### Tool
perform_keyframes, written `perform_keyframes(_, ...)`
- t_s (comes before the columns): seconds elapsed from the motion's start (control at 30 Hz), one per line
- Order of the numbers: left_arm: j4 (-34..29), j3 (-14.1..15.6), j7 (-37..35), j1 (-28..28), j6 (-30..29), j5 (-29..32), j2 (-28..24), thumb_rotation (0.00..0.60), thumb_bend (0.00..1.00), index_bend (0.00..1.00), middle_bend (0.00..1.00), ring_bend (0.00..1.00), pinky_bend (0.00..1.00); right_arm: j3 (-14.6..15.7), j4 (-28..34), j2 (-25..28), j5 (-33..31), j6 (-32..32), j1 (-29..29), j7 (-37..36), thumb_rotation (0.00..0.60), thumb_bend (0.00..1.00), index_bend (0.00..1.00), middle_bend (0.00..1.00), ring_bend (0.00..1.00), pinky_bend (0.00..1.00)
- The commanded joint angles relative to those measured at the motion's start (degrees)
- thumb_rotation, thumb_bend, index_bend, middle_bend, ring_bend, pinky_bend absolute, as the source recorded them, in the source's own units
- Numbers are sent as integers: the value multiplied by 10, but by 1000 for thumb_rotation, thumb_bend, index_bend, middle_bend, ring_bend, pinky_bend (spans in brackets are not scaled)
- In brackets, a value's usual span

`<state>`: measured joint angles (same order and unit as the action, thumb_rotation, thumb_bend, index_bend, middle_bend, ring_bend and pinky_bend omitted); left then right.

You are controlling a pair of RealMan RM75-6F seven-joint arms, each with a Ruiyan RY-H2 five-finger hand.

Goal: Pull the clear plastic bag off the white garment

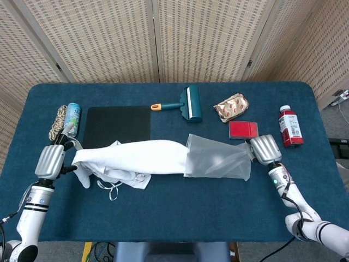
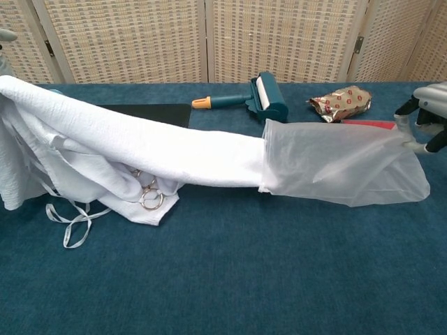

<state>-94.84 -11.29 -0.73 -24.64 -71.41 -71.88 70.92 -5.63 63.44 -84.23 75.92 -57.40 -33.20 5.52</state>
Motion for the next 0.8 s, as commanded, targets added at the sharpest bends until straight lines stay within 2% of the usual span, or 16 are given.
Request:
perform_keyframes(0.03, 3, 0, -5, 4, -1, 2, -1, 600, 527, 745, 15, 0, 212, -1, 0, 0, 0, 0, 1, 0, 600, 366, 644, 1000, 1000, 1000)
perform_keyframes(0.67, 16, 7, -22, 20, -3, 1, 3, 600, 527, 745, 16, 0, 218, -3, 4, 20, -3, -7, 20, 0, 600, 363, 645, 1000, 1000, 1000)
perform_keyframes(0.73, 16, 8, -21, 19, -2, -1, 7, 600, 527, 741, 16, 0, 218, -6, 7, 21, -4, -12, 23, -3, 600, 312, 637, 1000, 1000, 1000)
perform_keyframes(0.77, 15, 8, -21, 18, -1, -3, 8, 600, 527, 727, 16, 0, 218, -6, 8, 21, -3, -15, 24, -4, 600, 255, 615, 1000, 1000, 1000)
perform_keyframes(0.8, 14, 9, -21, 17, 0, -7, 9, 600, 528, 702, 16, 0, 218, -6, 10, 21, -2, -16, 25, -6, 600, 156, 566, 1000, 1000, 1000)
